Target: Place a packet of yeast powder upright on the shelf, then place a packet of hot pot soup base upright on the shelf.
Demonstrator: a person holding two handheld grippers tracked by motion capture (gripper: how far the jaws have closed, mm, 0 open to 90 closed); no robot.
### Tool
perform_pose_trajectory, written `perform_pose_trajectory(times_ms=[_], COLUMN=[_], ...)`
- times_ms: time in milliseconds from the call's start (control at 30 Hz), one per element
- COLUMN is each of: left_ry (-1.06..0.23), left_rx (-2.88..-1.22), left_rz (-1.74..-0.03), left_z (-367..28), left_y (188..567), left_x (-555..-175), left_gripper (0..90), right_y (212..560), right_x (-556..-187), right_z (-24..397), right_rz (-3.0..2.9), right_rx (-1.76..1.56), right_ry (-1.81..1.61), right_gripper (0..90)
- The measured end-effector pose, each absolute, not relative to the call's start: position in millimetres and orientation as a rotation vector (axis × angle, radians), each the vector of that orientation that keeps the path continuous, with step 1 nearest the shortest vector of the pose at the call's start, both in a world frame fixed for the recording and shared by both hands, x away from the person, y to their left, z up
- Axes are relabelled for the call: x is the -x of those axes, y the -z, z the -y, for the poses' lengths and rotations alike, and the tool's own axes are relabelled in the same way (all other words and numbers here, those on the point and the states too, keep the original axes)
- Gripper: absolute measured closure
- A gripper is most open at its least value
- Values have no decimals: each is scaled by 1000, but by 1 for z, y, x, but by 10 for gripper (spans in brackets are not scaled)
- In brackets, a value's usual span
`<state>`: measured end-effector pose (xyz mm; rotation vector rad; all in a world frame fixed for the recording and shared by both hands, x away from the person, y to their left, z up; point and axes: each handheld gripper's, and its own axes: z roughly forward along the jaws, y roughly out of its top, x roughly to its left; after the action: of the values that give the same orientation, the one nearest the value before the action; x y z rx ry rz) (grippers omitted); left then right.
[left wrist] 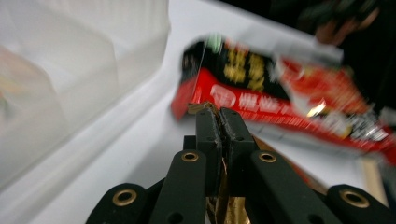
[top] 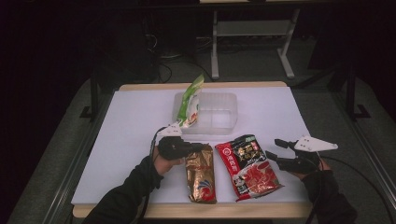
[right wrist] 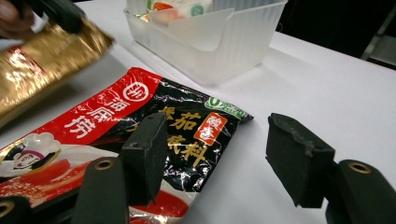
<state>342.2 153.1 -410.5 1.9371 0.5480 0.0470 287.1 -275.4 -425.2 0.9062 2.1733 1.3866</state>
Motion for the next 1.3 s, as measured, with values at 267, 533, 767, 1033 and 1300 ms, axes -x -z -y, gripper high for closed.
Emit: perform_pose_trajectory(times_ms=[267, 533, 767, 1033, 1300], left_ry=[-93, -110, -141, -160, -183], left_rx=[-1821, -1730, -1658, -1615, -1578], left_rz=[-570, -568, -566, -563, -596], left_z=[-174, -187, -192, -194, -194], left_y=[389, 373, 360, 353, 350], left_x=[-335, -330, -324, -321, -326], left_gripper=[874, 875, 875, 875, 875], right_y=[424, 425, 425, 425, 426], right_x=[-291, -293, -293, -294, -293], right_z=[273, 273, 275, 275, 274], right_rz=[-2173, -2164, -2157, -2152, -2152], right_rx=[-899, -908, -918, -922, -924], right_ry=[-1392, -1383, -1380, -1385, -1387], right_gripper=[381, 381, 381, 381, 381])
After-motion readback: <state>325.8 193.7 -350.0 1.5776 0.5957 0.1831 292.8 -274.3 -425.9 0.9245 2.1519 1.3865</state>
